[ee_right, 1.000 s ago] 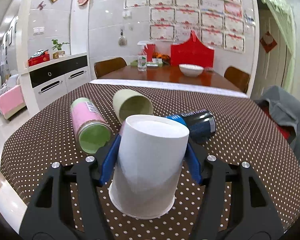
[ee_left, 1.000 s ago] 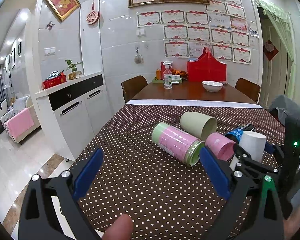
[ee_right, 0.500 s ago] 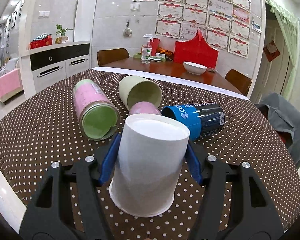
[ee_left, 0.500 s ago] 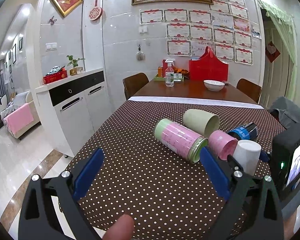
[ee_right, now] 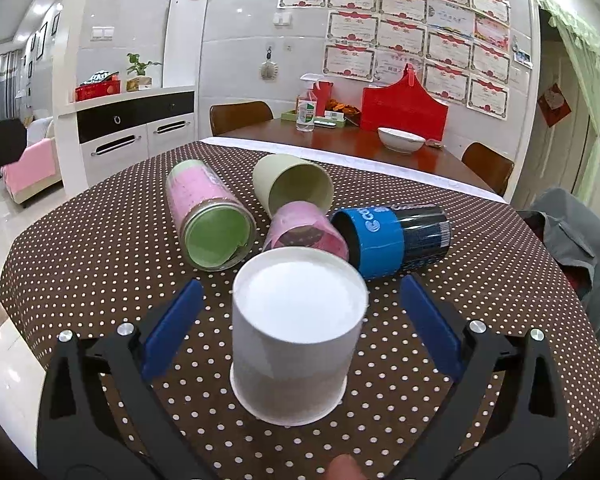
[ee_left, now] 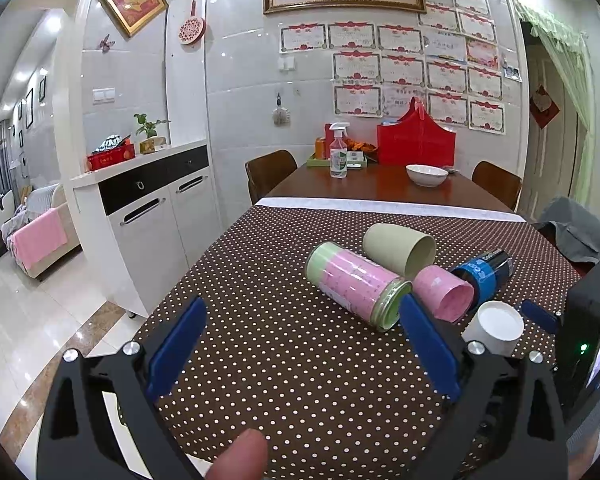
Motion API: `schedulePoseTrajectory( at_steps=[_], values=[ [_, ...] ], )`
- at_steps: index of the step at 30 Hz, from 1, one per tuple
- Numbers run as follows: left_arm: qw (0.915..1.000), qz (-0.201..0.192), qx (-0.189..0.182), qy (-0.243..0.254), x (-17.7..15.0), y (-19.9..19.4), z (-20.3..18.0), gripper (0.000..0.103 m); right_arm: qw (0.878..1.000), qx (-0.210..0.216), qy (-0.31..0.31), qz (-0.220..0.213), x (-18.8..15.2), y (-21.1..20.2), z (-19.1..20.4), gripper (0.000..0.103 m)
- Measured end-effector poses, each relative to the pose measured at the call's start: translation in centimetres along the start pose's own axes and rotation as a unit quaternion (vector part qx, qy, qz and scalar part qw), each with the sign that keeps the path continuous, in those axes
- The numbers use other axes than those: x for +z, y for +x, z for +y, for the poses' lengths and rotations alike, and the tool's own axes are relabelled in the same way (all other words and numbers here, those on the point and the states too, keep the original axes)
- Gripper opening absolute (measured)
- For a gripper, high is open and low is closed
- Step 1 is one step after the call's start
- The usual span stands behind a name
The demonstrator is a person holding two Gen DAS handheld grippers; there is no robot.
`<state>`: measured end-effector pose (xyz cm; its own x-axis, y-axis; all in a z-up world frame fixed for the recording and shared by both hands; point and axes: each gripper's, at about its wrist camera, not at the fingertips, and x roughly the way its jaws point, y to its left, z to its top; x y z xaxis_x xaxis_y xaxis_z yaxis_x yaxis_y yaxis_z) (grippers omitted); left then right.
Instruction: Flip cup upside down
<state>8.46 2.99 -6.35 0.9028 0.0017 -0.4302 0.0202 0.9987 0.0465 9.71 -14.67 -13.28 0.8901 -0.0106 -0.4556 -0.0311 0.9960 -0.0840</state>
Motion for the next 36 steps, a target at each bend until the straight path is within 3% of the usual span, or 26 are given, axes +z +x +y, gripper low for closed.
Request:
schedulePoseTrajectory(
  at_steps=[11, 22, 36],
  values=[
    [0.9999, -0.01, -0.003, 0.008, 0.7, -0.8, -0.8, 0.098, 0.999, 0.01, 0.036, -0.003, 2.9, -2.5, -2.2, 0.097],
    [0.9993, -0.034, -0.002, 0.014, 1.6, -3.0, -1.4, 0.099, 0.993, 0.007, 0.105, -0.047, 6.2, -8.3, -5.8, 0.097],
    [0.9969, -0.071, -0.016, 0.028, 2.3, -7.2, -2.5, 0.099, 0.989, -0.012, 0.121, -0.088, 6.9, -14.9, -6.6, 0.097]
  ],
)
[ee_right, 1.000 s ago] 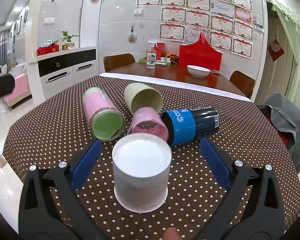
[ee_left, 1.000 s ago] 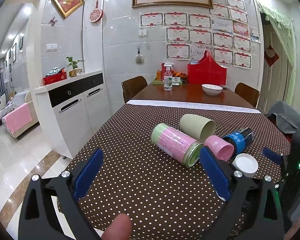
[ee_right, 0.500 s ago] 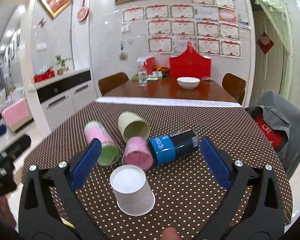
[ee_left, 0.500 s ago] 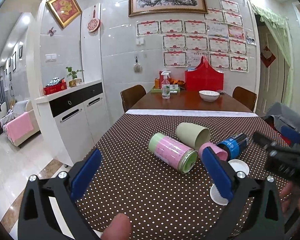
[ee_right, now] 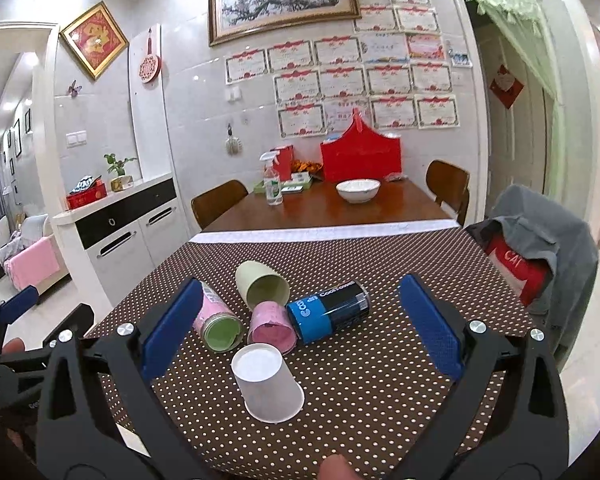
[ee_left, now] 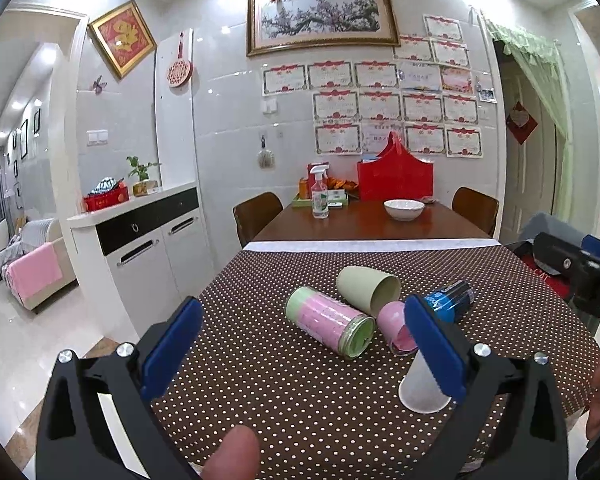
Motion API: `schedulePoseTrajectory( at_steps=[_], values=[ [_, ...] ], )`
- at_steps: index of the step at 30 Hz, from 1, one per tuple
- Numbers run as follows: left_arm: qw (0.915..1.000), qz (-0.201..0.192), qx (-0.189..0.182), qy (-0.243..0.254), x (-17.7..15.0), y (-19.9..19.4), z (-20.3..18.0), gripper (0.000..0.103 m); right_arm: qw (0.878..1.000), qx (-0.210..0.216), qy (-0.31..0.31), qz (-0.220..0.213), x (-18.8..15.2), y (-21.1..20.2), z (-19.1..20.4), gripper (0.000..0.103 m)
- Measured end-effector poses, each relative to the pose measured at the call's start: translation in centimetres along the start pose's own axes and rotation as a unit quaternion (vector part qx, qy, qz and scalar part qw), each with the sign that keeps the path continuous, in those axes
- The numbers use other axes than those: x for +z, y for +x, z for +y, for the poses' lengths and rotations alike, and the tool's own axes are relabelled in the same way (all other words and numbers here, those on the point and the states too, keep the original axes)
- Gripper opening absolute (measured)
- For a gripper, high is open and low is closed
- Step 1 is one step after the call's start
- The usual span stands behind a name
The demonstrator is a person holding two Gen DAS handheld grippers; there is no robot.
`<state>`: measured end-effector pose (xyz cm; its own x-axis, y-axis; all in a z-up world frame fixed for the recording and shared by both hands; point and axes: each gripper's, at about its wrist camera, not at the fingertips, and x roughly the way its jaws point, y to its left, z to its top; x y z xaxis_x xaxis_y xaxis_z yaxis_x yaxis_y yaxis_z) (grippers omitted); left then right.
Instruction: Flip cup upside down
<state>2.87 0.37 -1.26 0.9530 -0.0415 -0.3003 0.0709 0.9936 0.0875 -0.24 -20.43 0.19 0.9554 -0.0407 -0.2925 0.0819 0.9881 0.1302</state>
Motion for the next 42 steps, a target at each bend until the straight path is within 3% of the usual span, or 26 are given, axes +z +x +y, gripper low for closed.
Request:
schedulePoseTrajectory(
  at_steps=[15, 42],
  values=[
    [0.9995, -0.032, -0.002, 0.004, 0.0, -3.9, -0.2, 0.099, 0.999, -0.018, -0.016, -0.021, -0.9, -4.1, 1.7, 0.097],
    [0.9993, -0.036, 0.01, 0.004, 0.0, -4.6, 0.2, 0.099, 0.999, -0.021, -0.021, -0.018, -1.9, -4.1, 2.3, 0.097]
  ],
)
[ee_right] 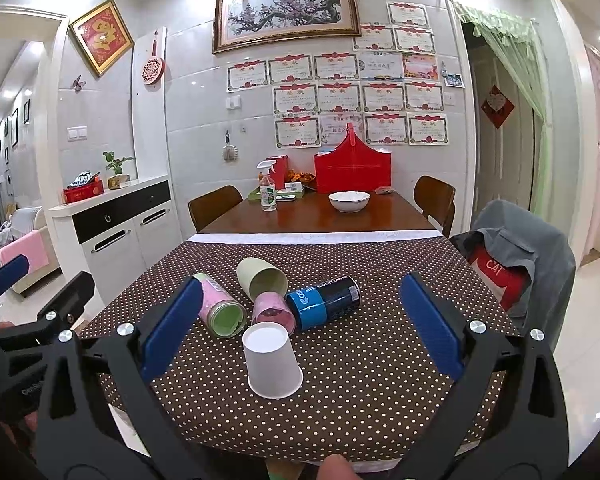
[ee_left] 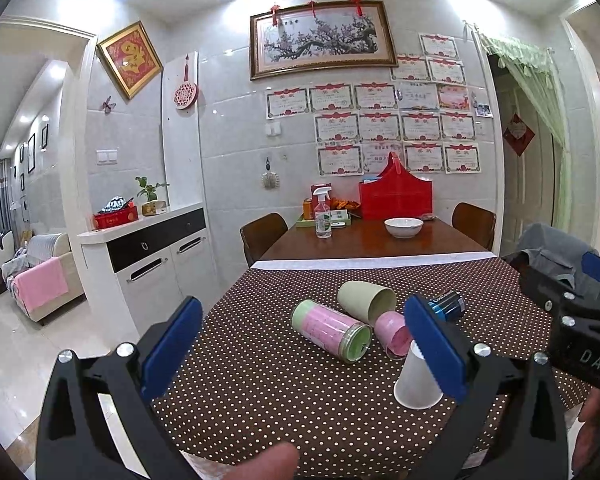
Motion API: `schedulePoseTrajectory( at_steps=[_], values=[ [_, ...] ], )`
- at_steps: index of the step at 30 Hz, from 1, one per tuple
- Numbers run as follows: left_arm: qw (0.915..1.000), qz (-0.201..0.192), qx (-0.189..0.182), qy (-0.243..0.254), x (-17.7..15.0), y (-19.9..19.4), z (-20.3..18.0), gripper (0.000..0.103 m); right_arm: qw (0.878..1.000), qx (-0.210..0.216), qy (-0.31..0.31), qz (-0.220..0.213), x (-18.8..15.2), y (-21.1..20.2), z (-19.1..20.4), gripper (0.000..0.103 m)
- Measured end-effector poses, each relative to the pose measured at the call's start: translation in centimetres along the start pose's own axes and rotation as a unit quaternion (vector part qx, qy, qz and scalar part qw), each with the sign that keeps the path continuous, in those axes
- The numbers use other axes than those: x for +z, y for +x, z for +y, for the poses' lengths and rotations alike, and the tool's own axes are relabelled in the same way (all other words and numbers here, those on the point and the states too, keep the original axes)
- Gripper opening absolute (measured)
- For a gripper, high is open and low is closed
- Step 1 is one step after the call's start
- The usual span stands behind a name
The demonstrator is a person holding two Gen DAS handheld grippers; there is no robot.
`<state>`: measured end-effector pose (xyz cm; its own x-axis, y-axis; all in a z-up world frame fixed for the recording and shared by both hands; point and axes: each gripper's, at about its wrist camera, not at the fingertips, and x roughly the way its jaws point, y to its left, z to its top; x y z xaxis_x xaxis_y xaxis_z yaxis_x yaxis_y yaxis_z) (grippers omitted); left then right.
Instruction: Flip cup upside down
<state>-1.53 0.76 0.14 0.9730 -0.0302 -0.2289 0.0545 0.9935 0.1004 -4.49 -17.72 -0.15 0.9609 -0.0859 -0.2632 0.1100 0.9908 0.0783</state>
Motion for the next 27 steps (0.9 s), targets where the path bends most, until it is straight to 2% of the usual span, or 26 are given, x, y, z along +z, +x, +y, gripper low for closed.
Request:
schedulePoseTrajectory(
  at_steps=[16, 27],
  values=[
    [0.9999, -0.002, -0.011, -0.008, 0.21, -0.08, 0.18, 0.099, 1.0, 0.0, 0.0, 0.003, -0.2, 0.24, -0.01, 0.097],
    [1.0, -0.004, -0.002, -0.004, 0.47, 0.02, -0.16, 0.099, 1.0, -0.002, 0.001, 0.001, -0.44, 0.2, -0.18, 0.097]
  ],
)
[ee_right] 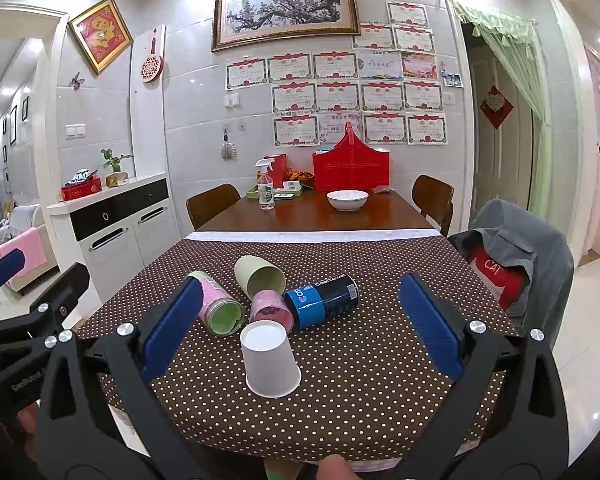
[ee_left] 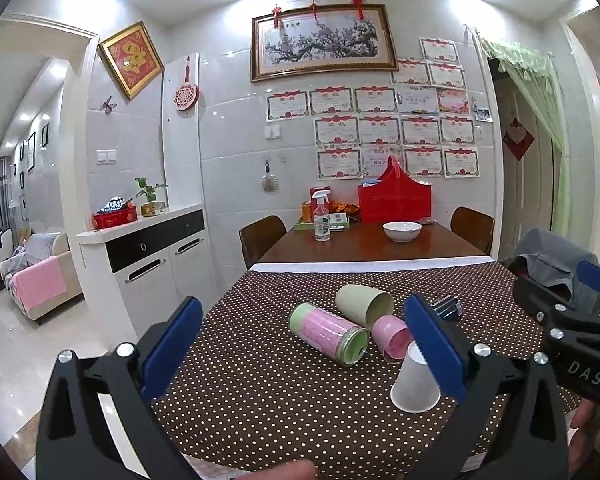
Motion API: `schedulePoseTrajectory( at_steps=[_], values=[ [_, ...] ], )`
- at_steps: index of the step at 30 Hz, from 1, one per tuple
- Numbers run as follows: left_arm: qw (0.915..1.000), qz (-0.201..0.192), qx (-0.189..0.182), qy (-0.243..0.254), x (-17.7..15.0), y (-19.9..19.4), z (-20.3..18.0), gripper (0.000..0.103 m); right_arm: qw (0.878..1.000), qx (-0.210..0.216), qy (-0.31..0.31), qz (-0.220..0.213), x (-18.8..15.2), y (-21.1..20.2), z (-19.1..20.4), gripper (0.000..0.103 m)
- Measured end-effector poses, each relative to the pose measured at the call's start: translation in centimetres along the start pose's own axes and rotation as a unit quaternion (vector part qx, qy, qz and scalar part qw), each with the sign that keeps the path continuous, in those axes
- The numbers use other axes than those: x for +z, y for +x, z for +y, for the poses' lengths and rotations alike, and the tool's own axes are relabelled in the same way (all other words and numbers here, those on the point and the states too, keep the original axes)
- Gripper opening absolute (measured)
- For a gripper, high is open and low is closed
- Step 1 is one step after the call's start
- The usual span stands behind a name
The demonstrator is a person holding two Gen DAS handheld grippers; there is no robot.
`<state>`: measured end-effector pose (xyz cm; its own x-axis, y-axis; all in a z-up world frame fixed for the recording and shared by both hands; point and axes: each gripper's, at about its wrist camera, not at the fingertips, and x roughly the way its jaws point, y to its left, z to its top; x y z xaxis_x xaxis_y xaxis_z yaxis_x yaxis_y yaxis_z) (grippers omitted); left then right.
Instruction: Flip cup upside down
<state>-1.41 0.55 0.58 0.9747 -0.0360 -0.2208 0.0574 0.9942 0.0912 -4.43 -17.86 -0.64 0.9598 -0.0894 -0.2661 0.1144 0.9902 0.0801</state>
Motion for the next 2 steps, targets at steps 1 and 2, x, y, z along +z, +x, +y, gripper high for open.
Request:
schedulePoseTrajectory(
  at_steps=[1, 2],
  values=[
    [1.0, 0.0, 0.001, 0.001, 0.01, 0.0, -0.03, 0.099, 1.0, 0.0, 0.0, 0.0, 0.01, 0.01, 0.01, 0.097],
    [1.0, 0.0, 0.001, 0.001, -0.04, -0.02, -0.07, 0.099, 1.0, 0.0, 0.0, 0.0, 0.02, 0.01, 0.0, 0.097]
  ],
)
